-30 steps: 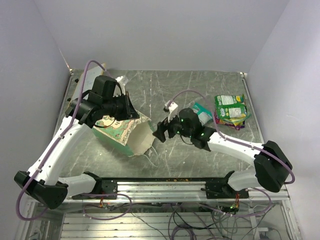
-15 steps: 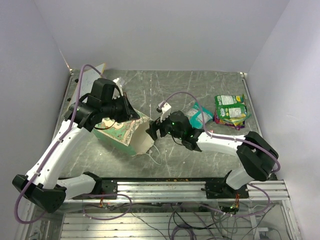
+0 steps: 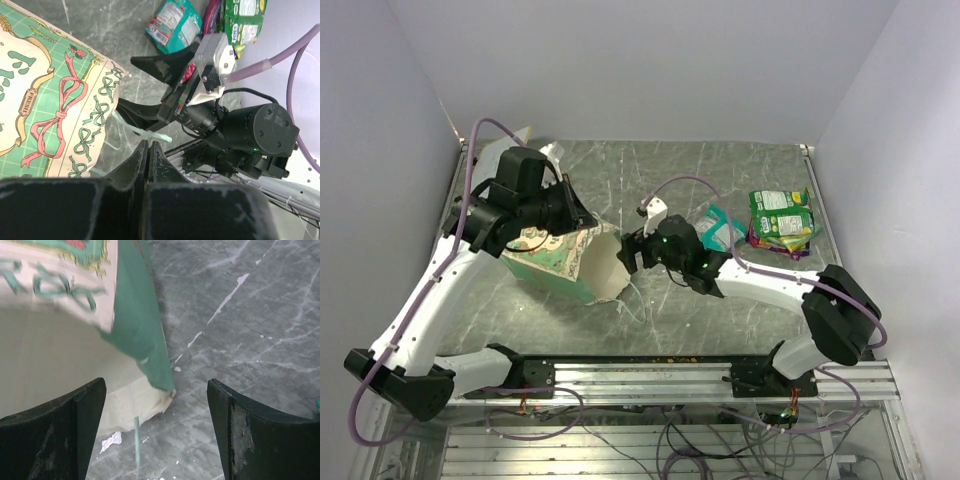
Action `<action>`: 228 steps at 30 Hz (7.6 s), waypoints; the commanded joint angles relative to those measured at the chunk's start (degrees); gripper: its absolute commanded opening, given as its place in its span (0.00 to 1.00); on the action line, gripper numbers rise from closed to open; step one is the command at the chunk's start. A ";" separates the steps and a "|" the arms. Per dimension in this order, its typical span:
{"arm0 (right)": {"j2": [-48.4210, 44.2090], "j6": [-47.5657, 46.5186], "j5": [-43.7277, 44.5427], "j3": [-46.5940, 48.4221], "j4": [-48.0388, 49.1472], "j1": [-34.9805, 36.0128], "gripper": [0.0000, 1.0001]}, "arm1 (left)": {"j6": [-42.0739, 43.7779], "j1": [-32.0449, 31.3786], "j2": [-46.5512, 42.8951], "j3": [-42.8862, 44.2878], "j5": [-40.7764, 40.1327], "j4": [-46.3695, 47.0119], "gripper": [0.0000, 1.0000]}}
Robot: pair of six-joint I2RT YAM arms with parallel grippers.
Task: Take the snacks out of the paper bag
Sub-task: Adjust the paper bag at the center of the board, then take out the snack from the paper bag, then place the snack at the center of the board.
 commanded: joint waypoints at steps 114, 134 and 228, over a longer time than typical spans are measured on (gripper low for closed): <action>7.10 -16.01 -22.65 -15.70 46.49 6.01 0.56 | -8.29 -21.07 -10.91 -9.26 -23.85 0.28 0.07; 28.16 -20.35 -19.11 -2.37 45.42 8.58 0.58 | -11.15 -20.96 -11.57 -8.40 -25.13 -1.44 0.07; -14.91 8.90 10.69 -12.40 -21.15 -25.21 0.00 | -10.35 -7.57 -8.93 -9.61 -11.44 8.94 0.26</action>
